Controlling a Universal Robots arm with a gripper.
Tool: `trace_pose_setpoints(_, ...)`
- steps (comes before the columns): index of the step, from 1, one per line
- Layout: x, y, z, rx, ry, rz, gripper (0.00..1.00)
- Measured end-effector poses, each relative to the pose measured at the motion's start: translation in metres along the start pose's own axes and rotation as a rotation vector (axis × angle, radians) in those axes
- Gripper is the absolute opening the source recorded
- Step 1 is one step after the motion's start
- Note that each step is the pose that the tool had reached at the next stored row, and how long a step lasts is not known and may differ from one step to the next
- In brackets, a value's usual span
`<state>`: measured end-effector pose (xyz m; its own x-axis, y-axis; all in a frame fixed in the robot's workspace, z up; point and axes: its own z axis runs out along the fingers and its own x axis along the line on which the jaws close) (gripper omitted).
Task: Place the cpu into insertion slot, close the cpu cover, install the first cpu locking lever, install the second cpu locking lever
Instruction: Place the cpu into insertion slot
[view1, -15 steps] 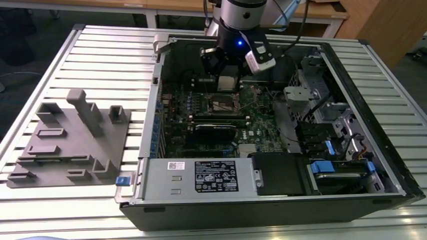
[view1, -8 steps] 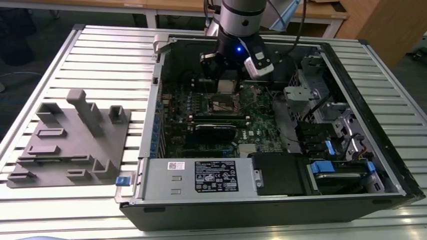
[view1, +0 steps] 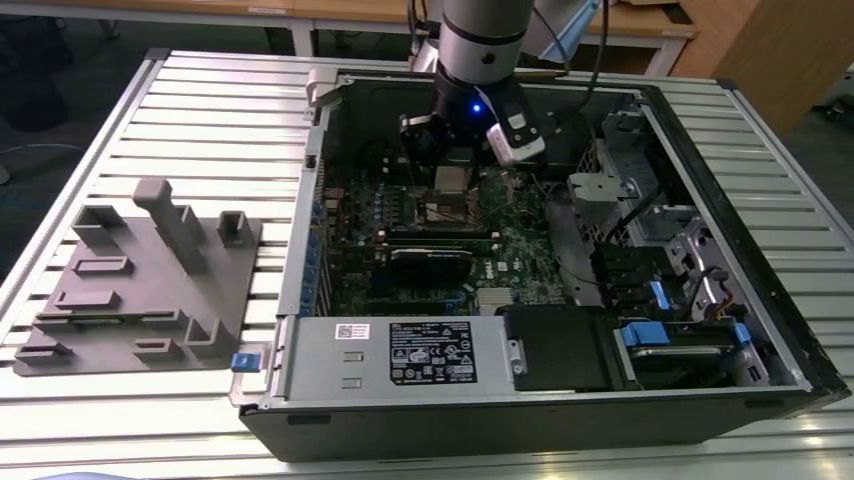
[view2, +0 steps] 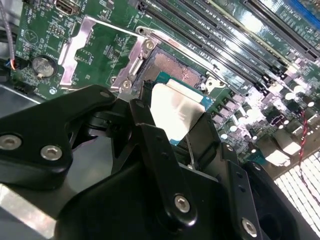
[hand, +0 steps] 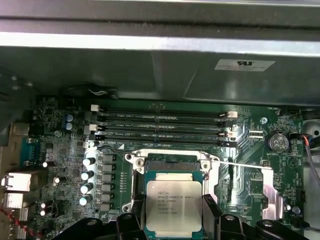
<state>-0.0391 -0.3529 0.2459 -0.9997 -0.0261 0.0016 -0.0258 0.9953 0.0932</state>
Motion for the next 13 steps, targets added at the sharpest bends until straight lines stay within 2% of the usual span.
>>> trace_pose_setpoints(4,0.0,-0.0001,0.0014,0.0,-0.0009,0.009,0.54)
trace_pose_setpoints(13,0.0001,-0.0005,0.0053,-0.0001,-0.0158,0.169,0.54)
